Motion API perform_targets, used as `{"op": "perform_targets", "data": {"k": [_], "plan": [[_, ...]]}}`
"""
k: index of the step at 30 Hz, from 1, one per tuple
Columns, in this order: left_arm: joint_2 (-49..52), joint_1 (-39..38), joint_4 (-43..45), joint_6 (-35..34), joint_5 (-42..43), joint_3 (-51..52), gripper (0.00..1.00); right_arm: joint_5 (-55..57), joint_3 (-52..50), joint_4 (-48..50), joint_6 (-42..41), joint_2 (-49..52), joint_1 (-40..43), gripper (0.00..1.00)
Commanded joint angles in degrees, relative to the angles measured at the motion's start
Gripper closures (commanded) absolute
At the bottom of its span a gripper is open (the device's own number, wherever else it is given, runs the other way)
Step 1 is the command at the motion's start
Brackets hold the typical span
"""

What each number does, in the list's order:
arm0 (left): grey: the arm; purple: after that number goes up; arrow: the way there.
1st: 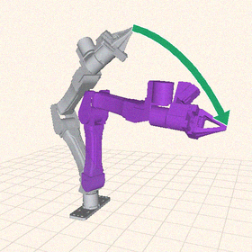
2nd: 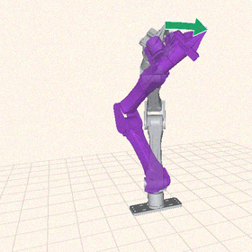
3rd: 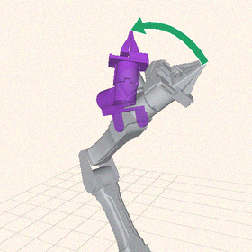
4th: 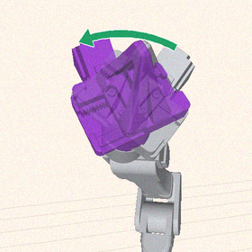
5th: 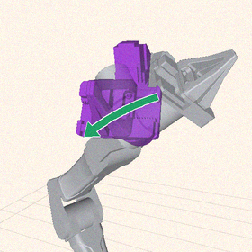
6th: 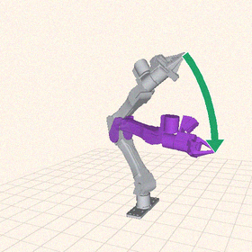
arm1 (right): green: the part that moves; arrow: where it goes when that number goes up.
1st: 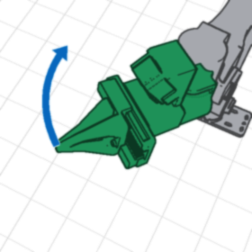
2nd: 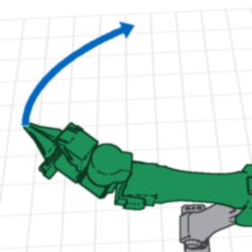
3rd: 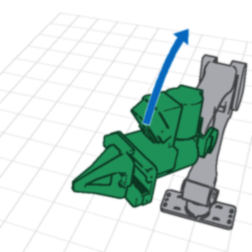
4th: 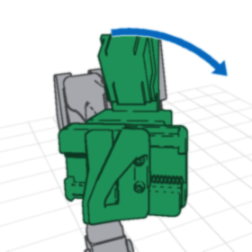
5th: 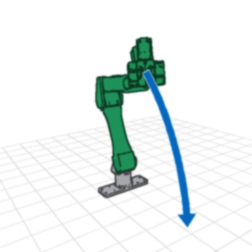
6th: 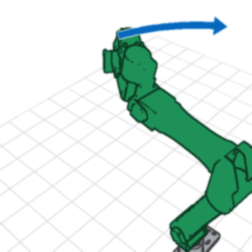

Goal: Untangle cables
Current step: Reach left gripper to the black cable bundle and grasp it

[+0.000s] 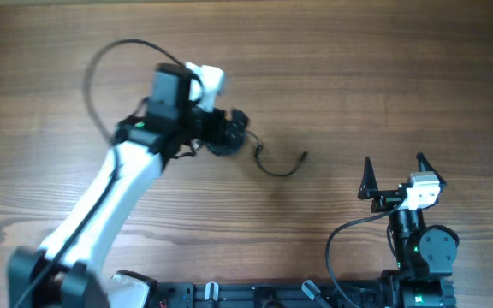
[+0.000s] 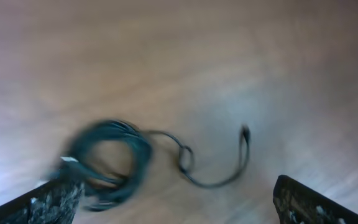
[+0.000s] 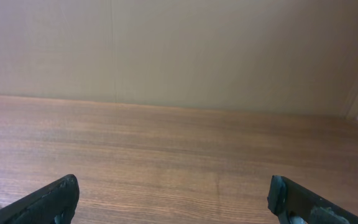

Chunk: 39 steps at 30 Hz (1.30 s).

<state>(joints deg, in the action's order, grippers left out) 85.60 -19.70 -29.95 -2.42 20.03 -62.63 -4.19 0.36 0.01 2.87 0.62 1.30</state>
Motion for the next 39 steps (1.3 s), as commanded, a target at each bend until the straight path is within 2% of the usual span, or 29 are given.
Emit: {"op": "perform_targets", "data": {"k": [1, 3, 5, 7, 9, 10, 11, 13, 16, 20, 22, 24, 25, 26, 27, 28, 29, 32, 33, 35, 36, 37, 38, 39], "plan": [[7.54, -2.45, 0.15, 0.24, 2.71, -0.42, 0.24, 0.79, -0.07, 0.13, 0.11, -0.42, 0.17, 0.0], [11.32, -2.93, 0.22, -2.14, -6.97, -0.39, 0.44, 0.79, -0.07, 0.13, 0.11, -0.42, 0.17, 0.0], [14.82, -2.93, 0.13, -10.4, -19.96, -0.39, 0.38, 0.81, -0.07, 0.13, 0.11, -0.42, 0.17, 0.0], [17.31, -2.91, 0.5, -16.87, -25.07, -0.37, 0.34, 0.79, -0.07, 0.13, 0.09, -0.42, 0.17, 0.0], [18.4, -2.91, 0.81, -21.09, -25.07, -0.37, 0.34, 0.79, -0.07, 0.13, 0.11, -0.42, 0.17, 0.0], [19.23, -2.97, 0.76, -24.33, -25.03, -0.33, 0.42, 0.79, -0.07, 0.13, 0.13, -0.42, 0.17, 0.0], [19.71, -3.02, 0.46, -26.6, -25.05, -0.26, 0.61, 0.79, -0.07, 0.13, 0.11, -0.42, 0.17, 0.0], [20.2, -3.06, -0.31, -29.9, -24.83, -0.24, 0.69, 0.79, -0.07, 0.13, 0.11, -0.42, 0.17, 0.0], [20.2, -3.08, -1.36, -33.86, -24.57, -0.24, 0.96, 0.79, -0.07, 0.13, 0.11, -0.42, 0.17, 0.0], [18.67, -3.06, -2.73, -39.21, -23.82, -1.75, 0.96, 0.79, -0.07, 0.13, 0.11, -0.42, 0.17, 0.0], [15.58, -3.06, -4.11, -47.71, -20.94, -3.3, 0.96, 0.79, -0.07, 0.13, 0.09, -0.42, 0.17, 0.0], [12.2, -3.06, -4.13, -60.17, -15.06, -3.39, 0.96, 0.79, -0.07, 0.13, 0.11, -0.42, 0.17, 0.0], [11.58, -3.06, -4.15, -64.06, -13.49, -3.39, 0.96, 0.79, -0.07, 0.13, 0.11, -0.42, 0.17, 0.0], [10.69, -3.06, -4.17, -71.84, -10.01, -3.39, 0.96, 0.79, -0.07, 0.13, 0.11, -0.42, 0.17, 0.0], [10.49, -3.06, -4.17, -77.77, -5.29, -3.39, 0.89, 0.79, -0.07, 0.13, 0.09, -0.42, 0.17, 0.0], [10.51, -3.06, -4.22, -80.76, -0.2, -3.39, 0.63, 0.79, -0.07, 0.13, 0.11, -0.42, 0.17, 0.0], [10.51, -3.06, -4.15, -82.14, 2.82, -3.39, 0.0, 0.79, -0.07, 0.13, 0.11, -0.42, 0.17, 0.0], [10.51, -2.91, -3.85, -78.88, 3.87, -3.37, 0.0, 0.79, -0.07, 0.13, 0.11, -0.42, 0.17, 0.0], [10.51, -2.36, 0.59, -63.93, 1.46, -3.37, 0.0, 0.79, -0.07, 0.13, 0.09, -0.42, 0.17, 0.0], [10.51, -2.14, 6.67, -41.51, -3.58, -3.39, 0.0, 0.79, -0.07, 0.13, 0.11, -0.42, 0.17, 0.0], [10.58, -2.34, 7.85, -17.81, -12.9, -3.37, 0.1, 0.79, -0.07, 0.13, 0.09, -0.42, 0.17, 0.0], [10.88, -2.43, 7.48, -10.03, -18.56, -3.13, 0.14, 0.79, -0.07, 0.13, 0.11, -0.42, 0.17, 0.0], [11.65, -2.43, 7.5, -6.27, -21.27, -2.89, 0.22, 0.79, -0.07, 0.13, 0.09, -0.42, 0.17, 0.0], [12.61, -2.4, 7.34, -4.5, -20.96, -2.89, 0.25, 0.79, -0.07, 0.13, 0.13, -0.42, 0.17, 0.0]]}}
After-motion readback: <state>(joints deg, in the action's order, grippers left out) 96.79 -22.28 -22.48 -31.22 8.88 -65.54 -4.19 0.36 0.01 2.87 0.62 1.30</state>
